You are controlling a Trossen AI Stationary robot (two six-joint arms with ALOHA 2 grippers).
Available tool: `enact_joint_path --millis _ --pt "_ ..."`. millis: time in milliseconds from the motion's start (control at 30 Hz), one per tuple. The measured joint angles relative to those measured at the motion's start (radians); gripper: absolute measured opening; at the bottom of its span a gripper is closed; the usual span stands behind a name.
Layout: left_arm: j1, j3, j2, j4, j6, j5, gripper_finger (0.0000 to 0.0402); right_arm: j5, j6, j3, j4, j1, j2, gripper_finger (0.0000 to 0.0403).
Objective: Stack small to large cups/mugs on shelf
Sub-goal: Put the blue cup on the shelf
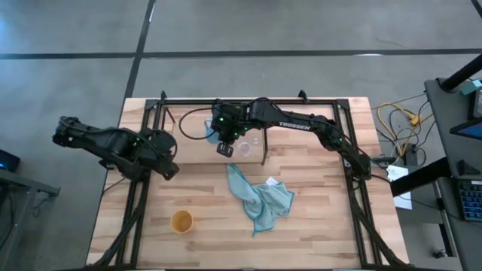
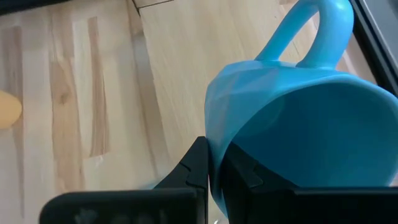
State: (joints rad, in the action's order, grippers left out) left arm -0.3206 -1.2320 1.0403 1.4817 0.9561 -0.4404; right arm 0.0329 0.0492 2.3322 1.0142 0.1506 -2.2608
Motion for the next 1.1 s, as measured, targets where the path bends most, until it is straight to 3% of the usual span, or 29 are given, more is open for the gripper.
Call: enact_joint_path --millis 400,700,1100 --pt "0.0 0.0 0.017 -0.007 -0.053 0.001 0.0068 0.031 -0.346 -0.002 0.0 0.007 0.0 0.0013" --pt "0.001 0.001 0.02 -0.007 -0.045 0.009 0.0068 0.028 -0.154 -0.021 0.006 0.019 0.0 0.0013" --pt "0.029 0.002 0.028 -0.009 -0.046 0.012 0.0068 0.018 -0.047 -0.082 0.016 0.022 -0.001 0.0013"
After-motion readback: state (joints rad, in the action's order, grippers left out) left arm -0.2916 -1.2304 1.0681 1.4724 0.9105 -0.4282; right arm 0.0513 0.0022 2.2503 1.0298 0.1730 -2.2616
